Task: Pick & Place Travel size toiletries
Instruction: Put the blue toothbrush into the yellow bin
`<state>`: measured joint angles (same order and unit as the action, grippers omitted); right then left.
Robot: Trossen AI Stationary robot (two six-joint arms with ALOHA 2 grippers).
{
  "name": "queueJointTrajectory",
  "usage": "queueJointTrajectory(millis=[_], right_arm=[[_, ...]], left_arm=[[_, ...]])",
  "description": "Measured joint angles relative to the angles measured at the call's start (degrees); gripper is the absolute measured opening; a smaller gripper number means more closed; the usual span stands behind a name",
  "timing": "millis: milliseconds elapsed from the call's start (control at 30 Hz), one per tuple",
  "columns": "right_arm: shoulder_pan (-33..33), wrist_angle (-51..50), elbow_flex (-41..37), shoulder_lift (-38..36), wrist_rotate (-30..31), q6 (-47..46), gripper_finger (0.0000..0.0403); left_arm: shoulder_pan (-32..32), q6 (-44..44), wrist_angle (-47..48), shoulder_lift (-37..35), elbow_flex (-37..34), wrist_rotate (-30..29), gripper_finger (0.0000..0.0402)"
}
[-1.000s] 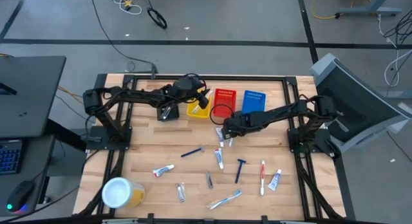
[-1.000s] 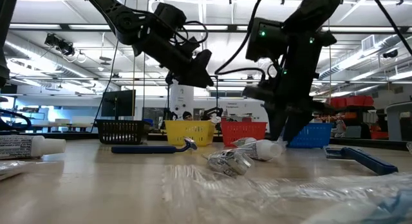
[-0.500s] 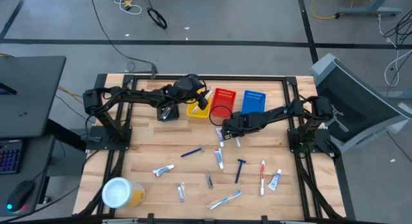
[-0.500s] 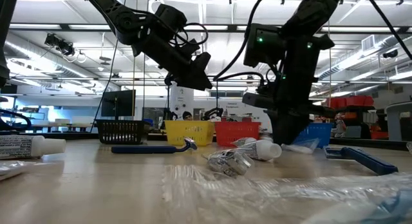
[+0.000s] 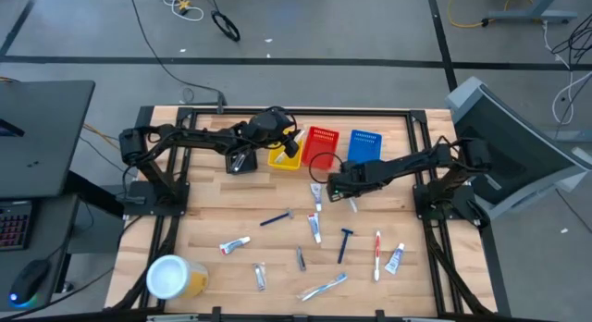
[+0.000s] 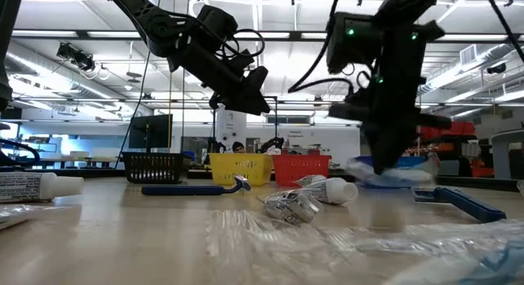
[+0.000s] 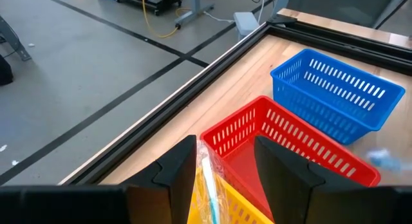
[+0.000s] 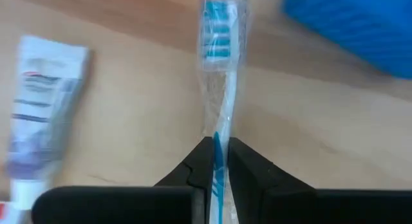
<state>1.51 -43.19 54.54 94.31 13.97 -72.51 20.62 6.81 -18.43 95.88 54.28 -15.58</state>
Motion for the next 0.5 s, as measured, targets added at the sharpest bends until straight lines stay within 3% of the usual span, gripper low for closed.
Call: queueJointTrajectory(millis=[133, 233, 500], right_arm=[[0.95, -3.18, 0.09, -3.25, 0.59, 1.88, 0.0044], [1.7, -2.65, 0.09, -5.75, 2.92, 10.63, 0.0044], [3.28, 10.76, 0.13, -7.92, 4.11, 58.43, 0.0045]], left_arm=[[0.0, -0.99, -0.01, 0.0, 0.0, 0.92, 0.0165], [-0.02, -3.25, -0.03, 0.0, 0.0, 5.31, 0.0165], [-0.05, -6.86, 0.0, 0.0, 0.0, 24.05, 0.0165]])
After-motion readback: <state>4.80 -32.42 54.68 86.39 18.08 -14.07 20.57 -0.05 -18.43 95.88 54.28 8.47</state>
